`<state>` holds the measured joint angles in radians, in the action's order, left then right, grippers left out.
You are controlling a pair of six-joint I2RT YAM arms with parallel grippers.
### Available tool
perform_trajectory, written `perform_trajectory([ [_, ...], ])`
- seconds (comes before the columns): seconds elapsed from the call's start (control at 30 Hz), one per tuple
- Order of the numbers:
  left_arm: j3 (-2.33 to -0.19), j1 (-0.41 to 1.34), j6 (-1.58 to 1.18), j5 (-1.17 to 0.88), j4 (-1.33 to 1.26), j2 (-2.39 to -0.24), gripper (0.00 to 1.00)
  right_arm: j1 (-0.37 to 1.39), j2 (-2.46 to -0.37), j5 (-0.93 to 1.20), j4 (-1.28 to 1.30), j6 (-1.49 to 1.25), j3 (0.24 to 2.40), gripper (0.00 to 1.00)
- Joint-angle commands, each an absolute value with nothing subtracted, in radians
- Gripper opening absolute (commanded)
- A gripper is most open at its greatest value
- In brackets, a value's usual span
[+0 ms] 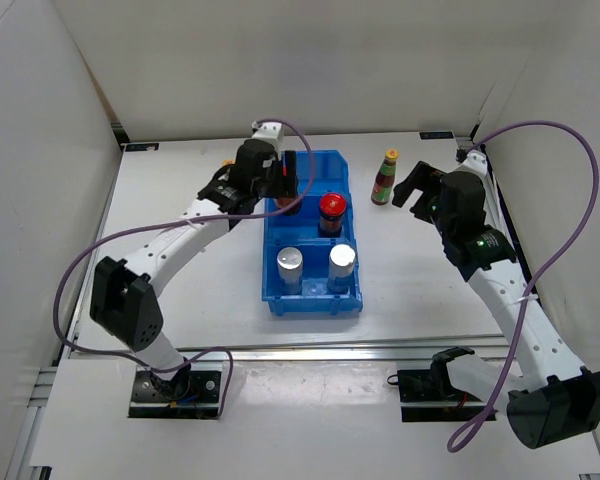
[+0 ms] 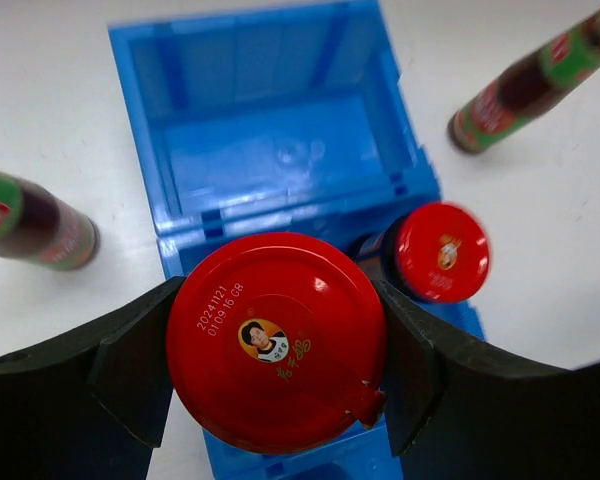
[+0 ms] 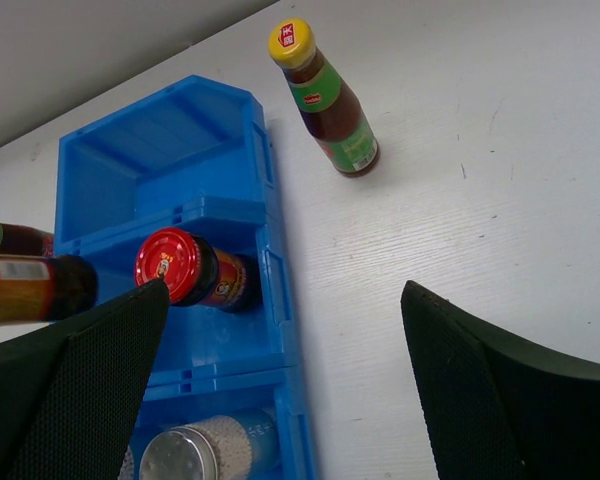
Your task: Organize the condiment bottles
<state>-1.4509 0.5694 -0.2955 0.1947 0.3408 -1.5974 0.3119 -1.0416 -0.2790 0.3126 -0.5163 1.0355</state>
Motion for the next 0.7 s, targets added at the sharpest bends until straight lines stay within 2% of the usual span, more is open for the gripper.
perform_trajectory([
  [0.0, -1.431, 0.581, -0.290, 0.199, 0.210, -1.574, 0.11, 0.305, -1.022, -0.276, 0.296, -0.494, 1.046, 1.00],
  [0.33, -1.378, 0.581, -0.270, 0.210, 0.149, -1.675, 0.11, 0.296, -1.051, -0.267, 0.268, -0.503, 1.025, 1.00],
  [0.57, -1.388, 0.581, -0.261, 0.228, 0.187, -1.736, 0.26, 0.287, -1.051, -0.258, 0.268, -0.503, 1.025, 1.00],
  [0.67, -1.388, 0.581, -0.261, 0.229, 0.187, -1.736, 0.26, 0.287, -1.051, -0.258, 0.268, -0.503, 1.025, 1.00],
])
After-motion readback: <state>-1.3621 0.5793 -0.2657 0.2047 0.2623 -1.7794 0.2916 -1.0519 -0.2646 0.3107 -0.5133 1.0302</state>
